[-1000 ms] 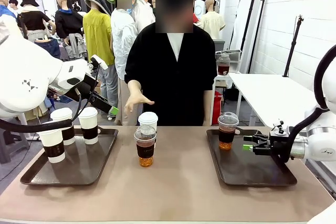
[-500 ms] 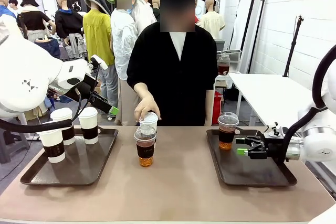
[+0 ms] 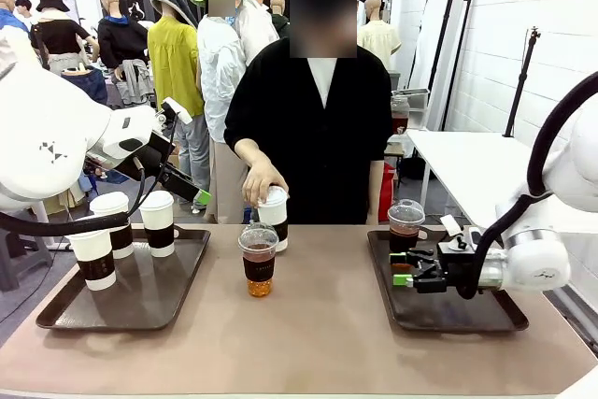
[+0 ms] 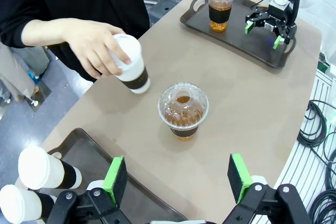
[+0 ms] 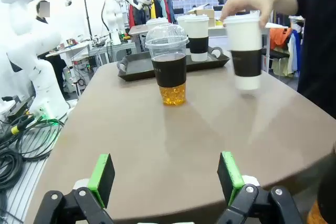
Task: Distribute the coffee onto the tray.
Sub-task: Pick up another iced Americano from the middle of the table and place it on the right Handle tray.
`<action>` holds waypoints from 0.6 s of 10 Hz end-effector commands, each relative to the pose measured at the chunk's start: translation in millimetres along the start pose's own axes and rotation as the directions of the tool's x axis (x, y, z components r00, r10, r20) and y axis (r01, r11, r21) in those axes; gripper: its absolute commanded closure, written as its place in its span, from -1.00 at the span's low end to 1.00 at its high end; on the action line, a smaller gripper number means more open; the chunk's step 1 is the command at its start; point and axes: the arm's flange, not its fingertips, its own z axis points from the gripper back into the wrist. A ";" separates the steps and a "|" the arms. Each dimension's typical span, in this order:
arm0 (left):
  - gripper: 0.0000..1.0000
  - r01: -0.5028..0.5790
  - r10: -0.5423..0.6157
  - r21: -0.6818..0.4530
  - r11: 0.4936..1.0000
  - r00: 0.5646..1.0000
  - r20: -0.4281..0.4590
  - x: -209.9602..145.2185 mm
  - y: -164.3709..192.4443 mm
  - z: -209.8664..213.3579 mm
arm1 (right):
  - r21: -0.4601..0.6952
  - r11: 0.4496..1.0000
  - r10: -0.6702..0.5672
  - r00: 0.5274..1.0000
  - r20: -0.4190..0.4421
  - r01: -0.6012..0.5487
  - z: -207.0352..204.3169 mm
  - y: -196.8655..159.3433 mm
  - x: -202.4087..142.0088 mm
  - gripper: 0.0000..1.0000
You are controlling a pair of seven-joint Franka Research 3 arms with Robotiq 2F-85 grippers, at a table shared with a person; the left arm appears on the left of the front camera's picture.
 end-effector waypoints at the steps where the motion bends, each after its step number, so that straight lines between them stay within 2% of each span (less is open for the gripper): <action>1: -1.00 -0.004 0.004 -0.003 1.000 1.000 0.003 -0.6 1.1 0.3 | -0.046 0.999 0.029 1.000 -0.007 -0.029 -26.2 7.5 1.0 -1.00; 6: -1.00 -0.004 0.004 -0.003 1.000 1.000 0.003 -0.6 1.1 0.3 | -0.061 0.997 0.043 0.999 0.026 -0.042 -95.3 -6.5 0.0 -1.00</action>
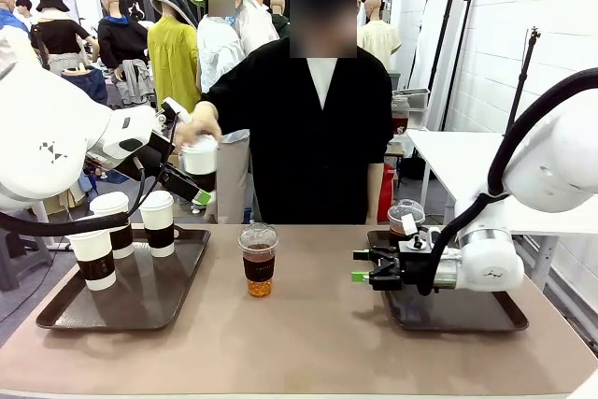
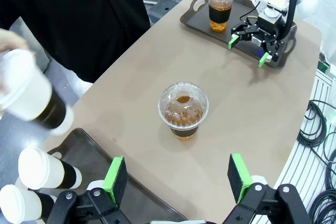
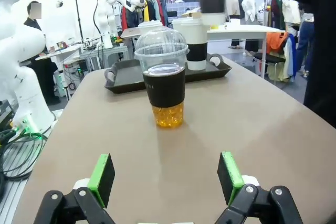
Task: Distribute the coffee onto the tray.
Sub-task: Pick up another iced Americano from the middle of the table and place it on the right Handle tray.
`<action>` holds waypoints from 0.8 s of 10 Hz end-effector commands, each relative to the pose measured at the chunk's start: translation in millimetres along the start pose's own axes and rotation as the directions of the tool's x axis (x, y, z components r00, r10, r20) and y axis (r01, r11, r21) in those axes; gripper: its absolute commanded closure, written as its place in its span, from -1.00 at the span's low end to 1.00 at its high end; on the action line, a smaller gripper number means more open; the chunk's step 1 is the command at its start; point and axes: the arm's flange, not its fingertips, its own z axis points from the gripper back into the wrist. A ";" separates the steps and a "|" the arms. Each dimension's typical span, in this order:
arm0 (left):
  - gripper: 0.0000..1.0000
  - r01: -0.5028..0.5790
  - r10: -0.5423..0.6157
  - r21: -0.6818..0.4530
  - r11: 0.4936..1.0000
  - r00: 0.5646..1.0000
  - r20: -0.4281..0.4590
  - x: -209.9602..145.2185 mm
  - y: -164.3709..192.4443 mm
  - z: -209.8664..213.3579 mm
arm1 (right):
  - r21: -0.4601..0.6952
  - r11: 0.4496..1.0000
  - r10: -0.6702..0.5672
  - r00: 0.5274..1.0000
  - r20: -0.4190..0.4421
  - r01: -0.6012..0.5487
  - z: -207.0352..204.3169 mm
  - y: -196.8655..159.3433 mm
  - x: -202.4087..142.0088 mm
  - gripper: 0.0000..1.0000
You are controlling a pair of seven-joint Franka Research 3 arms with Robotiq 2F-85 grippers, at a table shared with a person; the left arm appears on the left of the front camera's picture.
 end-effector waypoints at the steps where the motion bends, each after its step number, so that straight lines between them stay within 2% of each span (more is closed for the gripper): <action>1: -1.00 -0.004 0.004 -0.003 1.000 1.000 0.003 -0.6 1.1 0.3 | -0.032 0.999 0.028 0.999 0.017 -0.027 -23.7 -10.9 -5.5 -1.00; 5: -1.00 -0.004 0.004 -0.003 1.000 1.000 0.003 -0.6 1.1 0.3 | -0.016 1.000 0.021 0.999 0.049 -0.020 -53.9 -19.1 -10.4 -1.00; 8: -1.00 -0.004 0.004 -0.003 1.000 1.000 0.003 -0.6 1.1 0.3 | 0.006 1.000 0.005 0.999 0.044 -0.006 -46.5 -16.1 -8.4 -1.00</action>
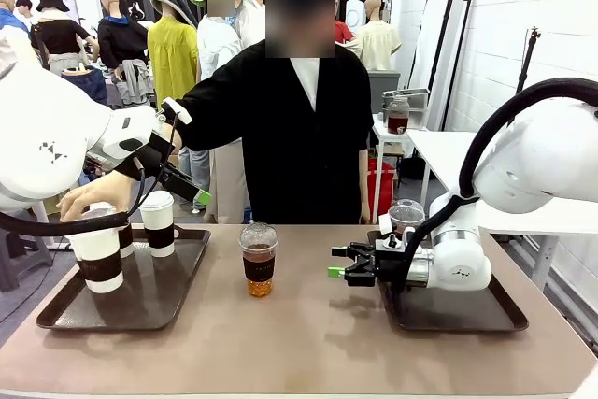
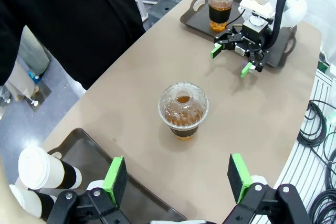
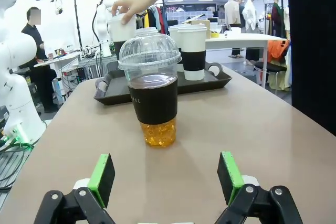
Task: Distribute the coffee onto the tray.
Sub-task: Pick up another iced Americano from the middle of the table and place it on the right Handle tray.
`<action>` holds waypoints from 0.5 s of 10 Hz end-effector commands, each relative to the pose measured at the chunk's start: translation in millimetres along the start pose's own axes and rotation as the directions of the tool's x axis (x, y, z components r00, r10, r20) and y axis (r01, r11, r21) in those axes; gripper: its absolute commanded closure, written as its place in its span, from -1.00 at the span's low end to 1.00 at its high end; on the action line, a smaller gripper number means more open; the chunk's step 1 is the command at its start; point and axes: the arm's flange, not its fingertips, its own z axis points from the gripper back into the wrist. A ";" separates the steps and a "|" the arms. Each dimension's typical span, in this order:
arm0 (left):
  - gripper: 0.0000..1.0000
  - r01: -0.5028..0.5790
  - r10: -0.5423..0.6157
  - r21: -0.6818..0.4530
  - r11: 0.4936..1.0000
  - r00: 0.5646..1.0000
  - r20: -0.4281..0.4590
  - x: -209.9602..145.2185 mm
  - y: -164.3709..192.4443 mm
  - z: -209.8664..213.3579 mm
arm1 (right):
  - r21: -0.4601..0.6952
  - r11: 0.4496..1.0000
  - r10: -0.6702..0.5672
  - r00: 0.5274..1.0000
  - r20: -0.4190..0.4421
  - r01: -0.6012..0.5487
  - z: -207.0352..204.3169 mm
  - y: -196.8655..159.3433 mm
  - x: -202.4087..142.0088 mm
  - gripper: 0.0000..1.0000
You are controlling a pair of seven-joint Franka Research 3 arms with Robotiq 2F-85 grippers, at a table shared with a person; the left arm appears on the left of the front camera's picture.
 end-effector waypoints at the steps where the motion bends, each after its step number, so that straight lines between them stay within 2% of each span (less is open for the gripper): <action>1: -1.00 -0.004 0.004 -0.003 1.000 1.000 0.003 -0.6 1.0 0.3 | 0.000 1.000 0.001 1.000 0.000 -0.001 0.6 2.3 1.5 -1.00; 5: -1.00 -0.004 0.004 -0.003 1.000 1.000 0.003 -0.6 1.0 0.3 | -0.001 1.000 0.000 1.000 0.000 0.000 0.7 -0.3 0.0 -1.00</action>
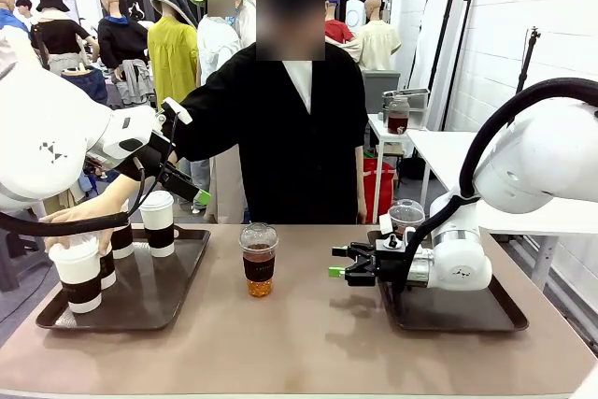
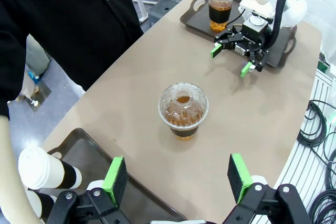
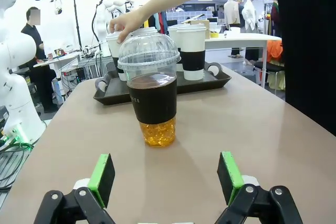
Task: Distribute the coffee onto the tray.
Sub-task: Pick up another iced Americano from the middle of the table and place it on the right Handle tray.
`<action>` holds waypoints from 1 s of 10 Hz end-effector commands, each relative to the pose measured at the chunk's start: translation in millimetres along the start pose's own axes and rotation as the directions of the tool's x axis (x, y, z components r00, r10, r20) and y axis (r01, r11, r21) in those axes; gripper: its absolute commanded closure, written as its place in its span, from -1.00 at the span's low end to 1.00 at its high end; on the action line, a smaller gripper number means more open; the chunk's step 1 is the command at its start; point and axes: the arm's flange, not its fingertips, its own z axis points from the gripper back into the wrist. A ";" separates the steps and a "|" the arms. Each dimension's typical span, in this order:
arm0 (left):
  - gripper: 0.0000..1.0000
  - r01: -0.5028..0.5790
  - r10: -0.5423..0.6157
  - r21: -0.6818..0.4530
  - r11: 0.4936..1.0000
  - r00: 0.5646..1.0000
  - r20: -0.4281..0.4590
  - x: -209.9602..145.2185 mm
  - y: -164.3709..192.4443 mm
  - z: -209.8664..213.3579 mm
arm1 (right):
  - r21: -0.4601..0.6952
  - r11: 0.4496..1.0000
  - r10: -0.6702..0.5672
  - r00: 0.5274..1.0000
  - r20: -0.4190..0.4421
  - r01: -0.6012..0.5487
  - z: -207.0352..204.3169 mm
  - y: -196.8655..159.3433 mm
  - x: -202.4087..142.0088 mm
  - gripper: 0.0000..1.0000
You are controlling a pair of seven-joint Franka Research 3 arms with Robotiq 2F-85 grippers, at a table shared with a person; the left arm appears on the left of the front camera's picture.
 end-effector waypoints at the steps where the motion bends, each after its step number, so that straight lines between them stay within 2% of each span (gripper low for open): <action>1: -1.00 -0.004 0.004 -0.003 1.000 1.000 0.003 -0.6 1.0 0.3 | 0.004 1.000 0.003 1.000 0.008 -0.003 -6.1 -2.9 -1.7 -1.00; 10: -1.00 -0.004 0.004 -0.003 1.000 1.000 0.003 -0.6 1.0 0.3 | 0.053 0.998 0.036 0.999 -0.004 -0.036 -85.5 -9.6 -6.1 -1.00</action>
